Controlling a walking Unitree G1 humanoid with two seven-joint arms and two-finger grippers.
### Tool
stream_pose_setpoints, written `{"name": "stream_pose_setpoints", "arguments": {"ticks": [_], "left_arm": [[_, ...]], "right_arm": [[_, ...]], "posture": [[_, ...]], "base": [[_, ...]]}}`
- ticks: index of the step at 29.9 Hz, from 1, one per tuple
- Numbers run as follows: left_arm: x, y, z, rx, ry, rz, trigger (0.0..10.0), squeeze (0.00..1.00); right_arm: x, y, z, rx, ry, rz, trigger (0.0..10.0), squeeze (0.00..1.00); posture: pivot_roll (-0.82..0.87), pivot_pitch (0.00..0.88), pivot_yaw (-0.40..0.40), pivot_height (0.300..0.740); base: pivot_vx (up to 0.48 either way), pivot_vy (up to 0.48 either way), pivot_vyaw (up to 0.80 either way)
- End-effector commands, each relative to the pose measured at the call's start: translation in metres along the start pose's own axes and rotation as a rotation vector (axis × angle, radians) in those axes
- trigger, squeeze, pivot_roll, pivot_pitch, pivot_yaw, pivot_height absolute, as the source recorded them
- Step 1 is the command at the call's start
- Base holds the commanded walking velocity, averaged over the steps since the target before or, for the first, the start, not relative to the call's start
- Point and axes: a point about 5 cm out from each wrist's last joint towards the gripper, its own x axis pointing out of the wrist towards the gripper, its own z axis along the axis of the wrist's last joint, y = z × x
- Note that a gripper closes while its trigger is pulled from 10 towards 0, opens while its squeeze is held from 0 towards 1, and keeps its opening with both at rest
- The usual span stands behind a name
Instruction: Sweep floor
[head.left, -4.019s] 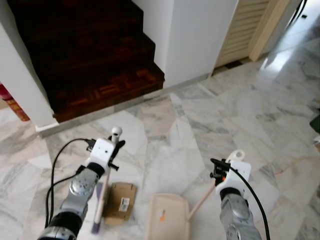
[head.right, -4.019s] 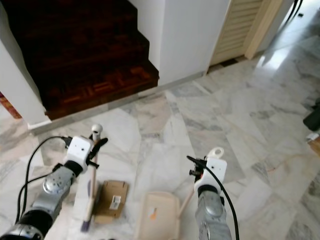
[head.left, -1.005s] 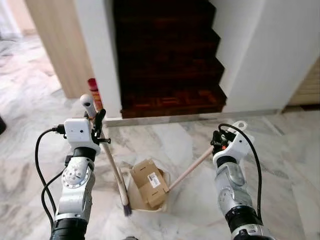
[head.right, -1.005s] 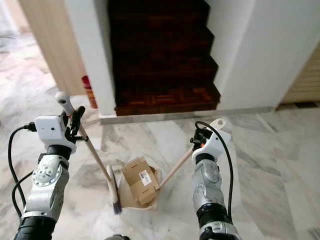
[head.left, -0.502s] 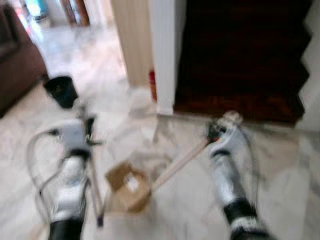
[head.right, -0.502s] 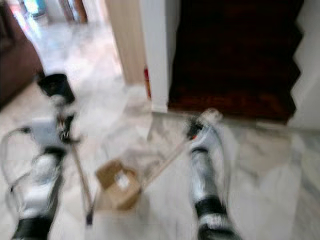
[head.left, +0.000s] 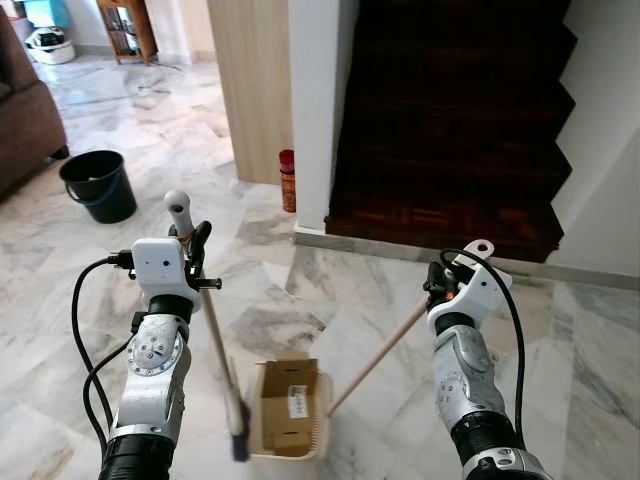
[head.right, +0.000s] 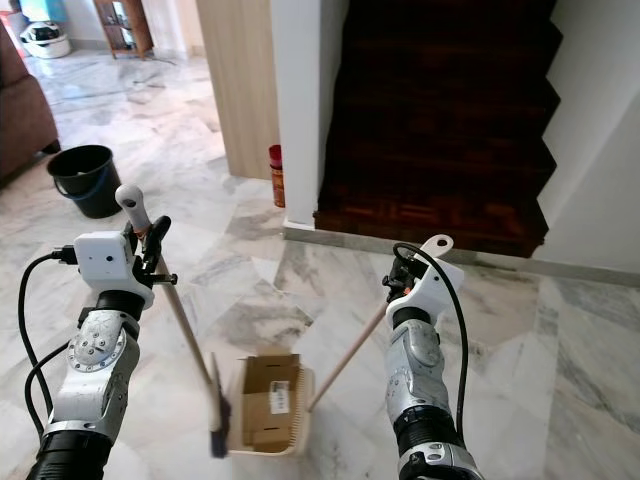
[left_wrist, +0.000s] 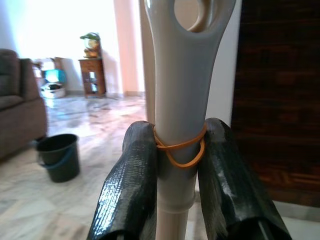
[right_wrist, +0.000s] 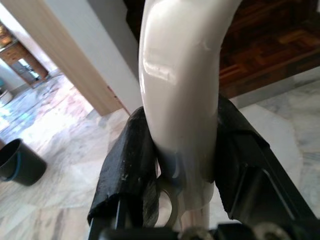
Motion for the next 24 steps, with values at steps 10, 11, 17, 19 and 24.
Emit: {"name": "stream_pose_setpoints", "arguments": {"ticks": [10, 11, 17, 19, 24], "left_arm": [[0.0009, -0.0023, 0.0052, -0.005, -0.027, -0.005, 10.0, 0.0], [0.0009, -0.0023, 0.0052, -0.005, -0.027, -0.005, 10.0, 0.0], [0.0009, -0.0023, 0.0052, -0.005, -0.027, -0.005, 10.0, 0.0], [0.0009, -0.0023, 0.0052, -0.005, -0.027, -0.005, 10.0, 0.0], [0.0009, -0.0023, 0.0052, -0.005, -0.027, -0.005, 10.0, 0.0]], "right_arm": [[0.0049, 0.0024, 0.0136, 0.012, -0.055, 0.006, 10.0, 0.0], [0.0049, 0.0024, 0.0136, 0.012, -0.055, 0.006, 10.0, 0.0], [0.0049, 0.0024, 0.0136, 0.012, -0.055, 0.006, 10.0, 0.0], [0.0049, 0.0024, 0.0136, 0.012, -0.055, 0.006, 10.0, 0.0], [0.0049, 0.0024, 0.0136, 0.012, -0.055, 0.006, 10.0, 0.0]], "posture": [[0.08, 0.0, 0.008, 0.74], [0.08, 0.0, 0.008, 0.74], [0.08, 0.0, 0.008, 0.74], [0.08, 0.0, 0.008, 0.74], [0.08, 0.0, 0.008, 0.74]], "base": [[0.0, 0.0, 0.0], [0.0, 0.0, 0.0], [0.0, 0.0, 0.0], [0.0, 0.0, 0.0], [0.0, 0.0, 0.0]]}}
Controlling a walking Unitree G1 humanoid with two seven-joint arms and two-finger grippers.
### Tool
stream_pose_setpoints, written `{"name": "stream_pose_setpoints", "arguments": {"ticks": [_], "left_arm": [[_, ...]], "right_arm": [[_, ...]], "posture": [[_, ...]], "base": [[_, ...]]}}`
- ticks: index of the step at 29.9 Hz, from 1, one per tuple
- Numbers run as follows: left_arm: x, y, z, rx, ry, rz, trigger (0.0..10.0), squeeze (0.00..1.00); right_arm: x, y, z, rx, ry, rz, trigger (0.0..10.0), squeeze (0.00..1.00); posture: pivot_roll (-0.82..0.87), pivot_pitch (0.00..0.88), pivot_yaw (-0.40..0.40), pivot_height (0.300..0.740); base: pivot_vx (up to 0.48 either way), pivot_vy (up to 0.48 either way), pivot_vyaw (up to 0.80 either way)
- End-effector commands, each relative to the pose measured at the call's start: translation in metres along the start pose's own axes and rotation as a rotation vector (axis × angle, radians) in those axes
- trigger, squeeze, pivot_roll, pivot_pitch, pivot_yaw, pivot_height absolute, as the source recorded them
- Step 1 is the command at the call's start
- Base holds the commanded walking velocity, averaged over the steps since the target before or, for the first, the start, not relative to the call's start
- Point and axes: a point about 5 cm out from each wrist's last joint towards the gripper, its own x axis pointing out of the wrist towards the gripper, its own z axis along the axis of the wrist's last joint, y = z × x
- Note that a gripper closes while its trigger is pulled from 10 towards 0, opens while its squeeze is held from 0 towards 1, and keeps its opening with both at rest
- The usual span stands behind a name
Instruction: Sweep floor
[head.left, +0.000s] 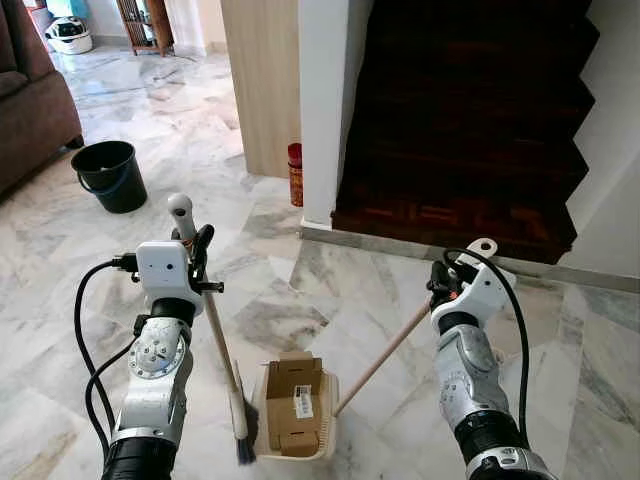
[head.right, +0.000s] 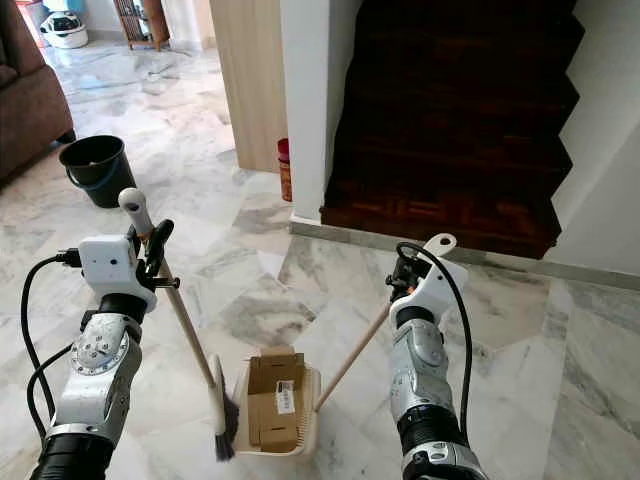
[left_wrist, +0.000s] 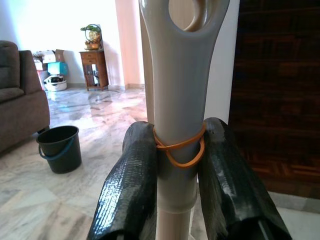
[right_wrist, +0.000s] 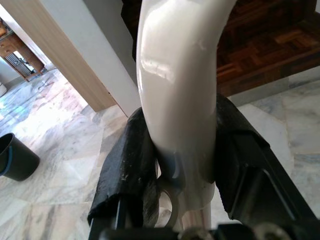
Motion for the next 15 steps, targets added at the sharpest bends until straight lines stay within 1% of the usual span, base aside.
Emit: {"name": "stream_pose_setpoints", "arguments": {"ticks": [1, 6, 8, 12, 13, 15], "left_arm": [[0.0029, 0.0014, 0.0078, 0.001, -0.036, 0.005, 10.0, 0.0], [0.0028, 0.0011, 0.0078, 0.001, -0.036, 0.003, 10.0, 0.0], [0.0044, -0.0011, 0.0071, -0.005, -0.028, -0.006, 10.0, 0.0], [0.0049, -0.0029, 0.0067, -0.009, -0.026, -0.009, 10.0, 0.0], [0.0049, -0.003, 0.0069, -0.009, -0.028, -0.009, 10.0, 0.0], [0.0048, -0.0032, 0.0073, -0.008, -0.033, -0.011, 10.0, 0.0]], "right_arm": [[0.0041, 0.0064, 0.0108, 0.032, -0.049, 0.012, 10.0, 0.0], [0.004, 0.0066, 0.0108, 0.032, -0.05, 0.011, 10.0, 0.0], [0.0064, 0.0057, 0.0129, 0.025, -0.049, 0.007, 10.0, 0.0], [0.0077, 0.0055, 0.0133, 0.016, -0.042, 0.006, 10.0, 0.0], [0.0076, 0.0054, 0.0135, 0.012, -0.044, 0.005, 10.0, 0.0], [0.0075, 0.0058, 0.0135, 0.013, -0.046, 0.007, 10.0, 0.0]], "posture": [[0.08, 0.0, 0.008, 0.74], [0.08, 0.0, 0.009, 0.74], [0.08, 0.0, 0.009, 0.74], [0.08, 0.0, 0.007, 0.74], [0.07, 0.0, 0.007, 0.74], [0.07, 0.0, 0.007, 0.74]], "base": [[0.0, 0.0, 0.0], [0.0, 0.0, 0.0], [0.0, 0.48, 0.0], [0.0, 0.456, -0.77], [0.0, 0.382, 0.0], [0.0, 0.0, 0.0]]}}
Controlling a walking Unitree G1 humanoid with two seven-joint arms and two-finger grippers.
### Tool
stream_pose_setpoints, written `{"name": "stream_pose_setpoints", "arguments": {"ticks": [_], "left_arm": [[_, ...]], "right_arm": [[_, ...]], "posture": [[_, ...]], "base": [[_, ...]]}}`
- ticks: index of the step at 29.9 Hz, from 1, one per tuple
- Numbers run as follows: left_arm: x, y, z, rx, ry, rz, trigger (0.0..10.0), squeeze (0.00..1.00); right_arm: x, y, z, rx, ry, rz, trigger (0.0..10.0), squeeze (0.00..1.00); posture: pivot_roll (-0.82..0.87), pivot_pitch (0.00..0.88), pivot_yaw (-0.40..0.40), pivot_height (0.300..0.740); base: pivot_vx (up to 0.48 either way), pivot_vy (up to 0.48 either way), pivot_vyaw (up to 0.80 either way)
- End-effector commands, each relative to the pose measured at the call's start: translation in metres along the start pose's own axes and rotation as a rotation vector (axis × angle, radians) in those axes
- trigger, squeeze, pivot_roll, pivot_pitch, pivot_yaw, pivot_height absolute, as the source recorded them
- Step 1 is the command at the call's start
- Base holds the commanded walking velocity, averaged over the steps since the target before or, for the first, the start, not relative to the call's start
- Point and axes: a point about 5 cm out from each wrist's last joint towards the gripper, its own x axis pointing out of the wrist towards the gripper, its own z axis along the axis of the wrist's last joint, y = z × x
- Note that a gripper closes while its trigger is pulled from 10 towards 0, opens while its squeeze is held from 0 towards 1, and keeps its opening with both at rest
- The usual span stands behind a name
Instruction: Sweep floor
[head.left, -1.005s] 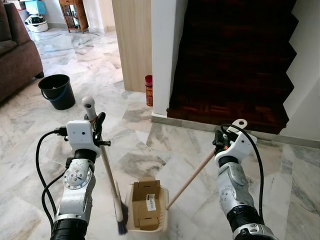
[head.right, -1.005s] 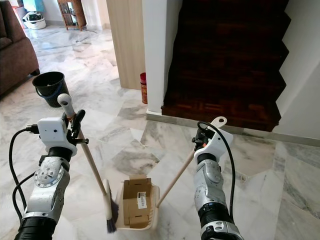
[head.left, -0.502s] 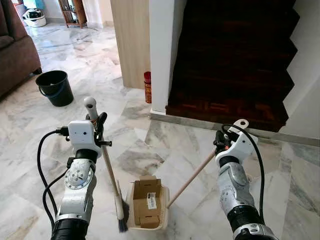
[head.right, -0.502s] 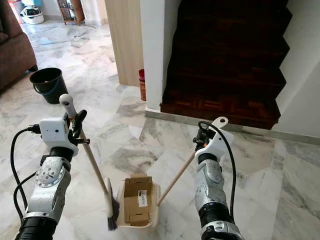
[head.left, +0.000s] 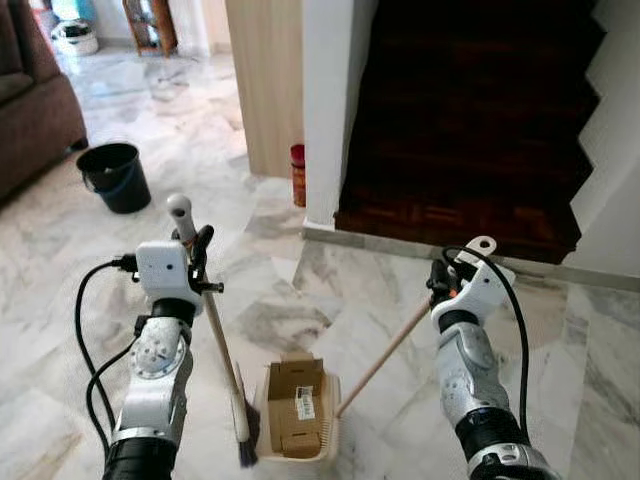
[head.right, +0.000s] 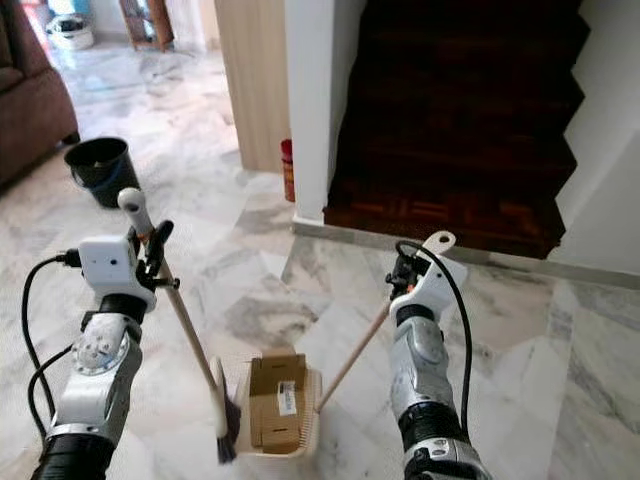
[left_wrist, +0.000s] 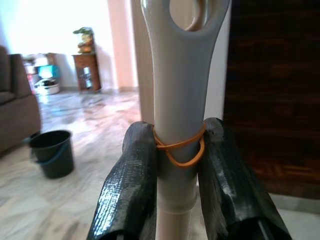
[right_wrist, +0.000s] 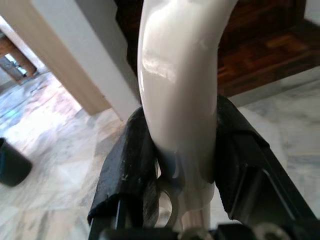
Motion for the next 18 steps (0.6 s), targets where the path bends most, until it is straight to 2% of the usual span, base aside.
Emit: {"name": "stream_pose_setpoints", "arguments": {"ticks": [1, 5, 11, 15, 18], "left_arm": [[0.0027, 0.0068, 0.0063, 0.011, -0.031, 0.016, 10.0, 0.0], [0.0027, 0.0067, 0.0054, 0.012, -0.022, 0.014, 10.0, 0.0], [0.0032, 0.0066, 0.0049, 0.008, -0.017, 0.013, 10.0, 0.0], [0.0036, 0.0066, 0.0048, 0.008, -0.015, 0.011, 10.0, 0.0], [0.0036, 0.0065, 0.0048, 0.009, -0.015, 0.011, 10.0, 0.0]], "right_arm": [[0.0041, 0.0137, 0.0099, 0.028, -0.047, 0.032, 10.0, 0.0], [0.0043, 0.0146, 0.0104, 0.031, -0.053, 0.035, 10.0, 0.0], [0.0053, 0.0159, 0.0111, 0.031, -0.053, 0.038, 10.0, 0.0], [0.0055, 0.0153, 0.0109, 0.027, -0.051, 0.036, 10.0, 0.0], [0.0053, 0.0152, 0.0109, 0.028, -0.052, 0.035, 10.0, 0.0]], "posture": [[0.07, 0.0, 0.007, 0.74], [0.07, 0.0, 0.007, 0.74], [0.07, 0.0, 0.007, 0.74], [0.07, 0.0, 0.008, 0.74], [0.07, 0.0, 0.007, 0.74]], "base": [[0.0, 0.0, 0.0], [0.0, 0.088, 0.0], [0.0, 0.471, 0.0], [0.0, 0.48, -0.8], [0.0, 0.48, 0.0]]}}
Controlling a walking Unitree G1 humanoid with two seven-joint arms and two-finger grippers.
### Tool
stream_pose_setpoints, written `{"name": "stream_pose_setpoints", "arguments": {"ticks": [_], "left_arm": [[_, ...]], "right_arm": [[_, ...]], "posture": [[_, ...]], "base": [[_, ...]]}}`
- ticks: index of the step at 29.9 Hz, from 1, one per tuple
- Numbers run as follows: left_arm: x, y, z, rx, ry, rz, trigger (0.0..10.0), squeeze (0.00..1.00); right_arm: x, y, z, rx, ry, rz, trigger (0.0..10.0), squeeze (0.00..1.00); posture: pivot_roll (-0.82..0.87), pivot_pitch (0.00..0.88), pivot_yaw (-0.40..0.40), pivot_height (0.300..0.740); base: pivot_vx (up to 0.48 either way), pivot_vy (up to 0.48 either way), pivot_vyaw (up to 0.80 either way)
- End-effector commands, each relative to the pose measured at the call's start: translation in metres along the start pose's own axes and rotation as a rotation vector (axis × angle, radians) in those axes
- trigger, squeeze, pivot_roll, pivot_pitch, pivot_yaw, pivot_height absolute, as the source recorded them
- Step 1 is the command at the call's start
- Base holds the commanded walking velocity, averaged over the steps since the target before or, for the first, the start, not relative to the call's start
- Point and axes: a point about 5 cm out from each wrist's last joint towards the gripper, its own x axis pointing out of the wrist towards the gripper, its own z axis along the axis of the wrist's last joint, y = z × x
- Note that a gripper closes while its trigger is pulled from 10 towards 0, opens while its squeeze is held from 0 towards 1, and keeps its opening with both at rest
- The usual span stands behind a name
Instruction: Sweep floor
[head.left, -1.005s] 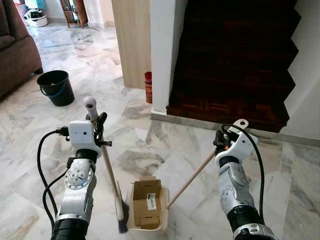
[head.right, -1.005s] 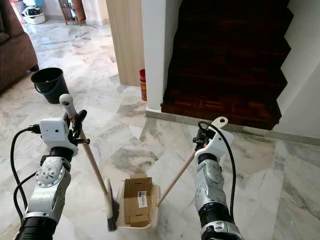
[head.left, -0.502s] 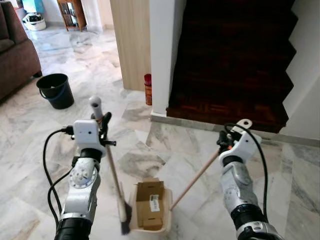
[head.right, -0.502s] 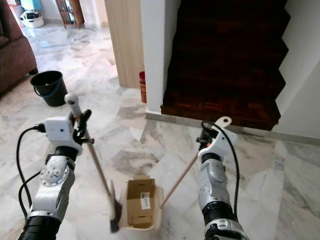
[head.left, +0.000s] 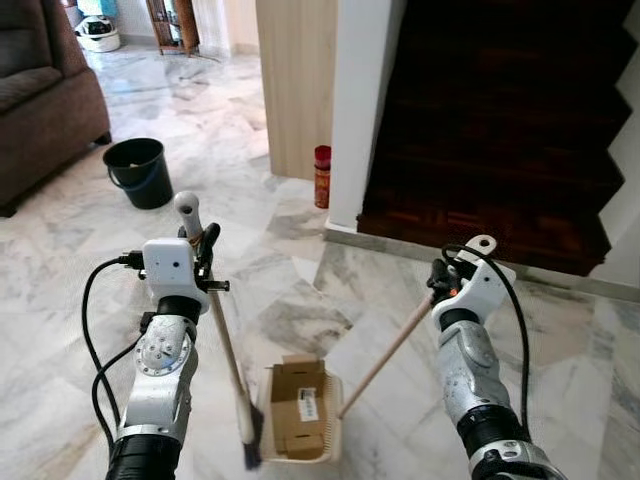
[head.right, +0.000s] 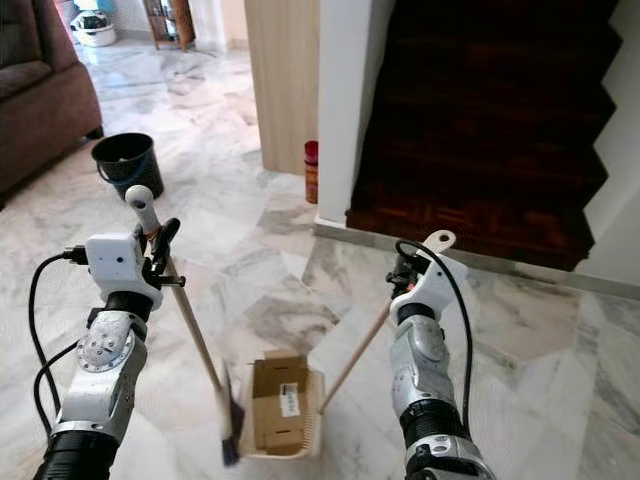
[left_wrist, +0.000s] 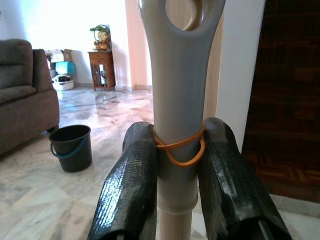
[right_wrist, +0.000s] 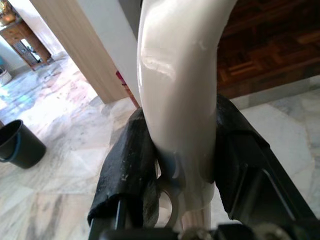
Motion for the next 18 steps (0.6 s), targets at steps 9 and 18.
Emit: {"name": "stream_pose_setpoints", "arguments": {"ticks": [9, 18], "left_arm": [[0.0027, 0.0048, 0.0042, 0.01, -0.013, 0.01, 10.0, 0.0], [0.003, 0.0056, 0.0041, 0.012, -0.011, 0.015, 10.0, 0.0]], "right_arm": [[0.0043, 0.0109, 0.0108, 0.036, -0.051, 0.027, 10.0, 0.0], [0.0046, 0.0109, 0.0112, 0.035, -0.054, 0.027, 10.0, 0.0]], "posture": [[0.07, 0.0, 0.006, 0.74], [0.07, 0.0, 0.005, 0.74]], "base": [[0.0, 0.48, 0.0], [0.0, 0.48, -0.53]]}}
